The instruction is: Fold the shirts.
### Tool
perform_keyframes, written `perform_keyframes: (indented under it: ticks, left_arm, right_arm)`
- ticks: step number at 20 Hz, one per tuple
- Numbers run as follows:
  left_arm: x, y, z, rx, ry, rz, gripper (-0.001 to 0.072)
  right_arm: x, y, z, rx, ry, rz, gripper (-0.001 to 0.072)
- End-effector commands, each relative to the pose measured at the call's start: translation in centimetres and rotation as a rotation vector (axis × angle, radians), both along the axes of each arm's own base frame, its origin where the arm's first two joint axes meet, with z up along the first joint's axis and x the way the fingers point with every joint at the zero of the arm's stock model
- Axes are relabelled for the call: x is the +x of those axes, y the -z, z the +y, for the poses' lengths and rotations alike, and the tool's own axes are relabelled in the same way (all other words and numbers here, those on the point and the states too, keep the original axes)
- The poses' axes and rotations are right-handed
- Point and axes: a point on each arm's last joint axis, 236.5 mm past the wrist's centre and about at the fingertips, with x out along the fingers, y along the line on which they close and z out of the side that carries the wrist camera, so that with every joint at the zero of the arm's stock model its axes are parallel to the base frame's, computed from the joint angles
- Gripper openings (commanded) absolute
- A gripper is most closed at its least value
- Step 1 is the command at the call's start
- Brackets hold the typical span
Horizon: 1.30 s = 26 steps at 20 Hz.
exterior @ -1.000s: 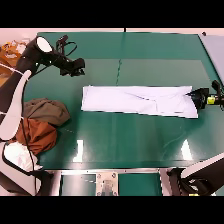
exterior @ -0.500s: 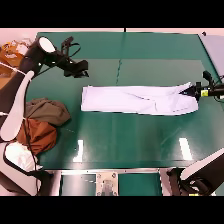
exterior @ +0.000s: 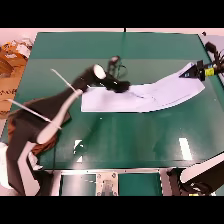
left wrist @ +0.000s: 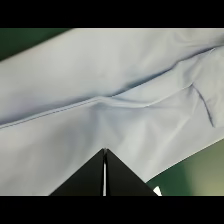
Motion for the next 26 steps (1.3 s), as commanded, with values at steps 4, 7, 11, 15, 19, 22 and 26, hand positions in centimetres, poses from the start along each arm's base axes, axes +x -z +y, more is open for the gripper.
perform_keyframes:
  ticks: [4, 7, 11, 15, 19, 22, 26]
  left_arm:
    - [-5.3, 5.2, -9.2, -0.136, -0.023, 0.102, 0.0018]
    - [-7.3, 6.3, -9.5, -0.132, 0.019, 0.185, 0.0018]
    - [-6.8, 1.7, -7.2, -0.140, 0.157, 0.174, 0.0017]
    - [-4.1, -3.4, 5.0, 0.149, 0.283, 0.128, 0.0017]
    - [-0.8, -8.3, 21.9, 0.520, 0.141, 0.088, 0.0018]
    - [0.9, -11.9, 29.9, 0.586, -0.024, 0.054, 0.0018]
    - [1.7, -13.6, 34.9, 0.577, -0.136, 0.054, 0.0018]
  right_arm:
    - [-2.6, -8.3, 7.0, -0.057, -0.064, -0.089, 0.0016]
    - [-2.9, -8.7, 7.8, -0.064, -0.080, -0.099, 0.0016]
    - [-3.0, -8.0, 8.3, -0.056, -0.078, -0.070, 0.0016]
    - [-2.9, -8.3, 11.3, -0.040, -0.102, -0.061, 0.0016]
    - [-1.3, -8.7, 19.5, -0.012, -0.121, -0.113, 0.0016]
    - [-0.1, -6.8, 29.0, 0.032, -0.137, -0.155, 0.0016]
    - [-0.3, 2.5, 43.8, 0.065, -0.165, -0.157, 0.0075]
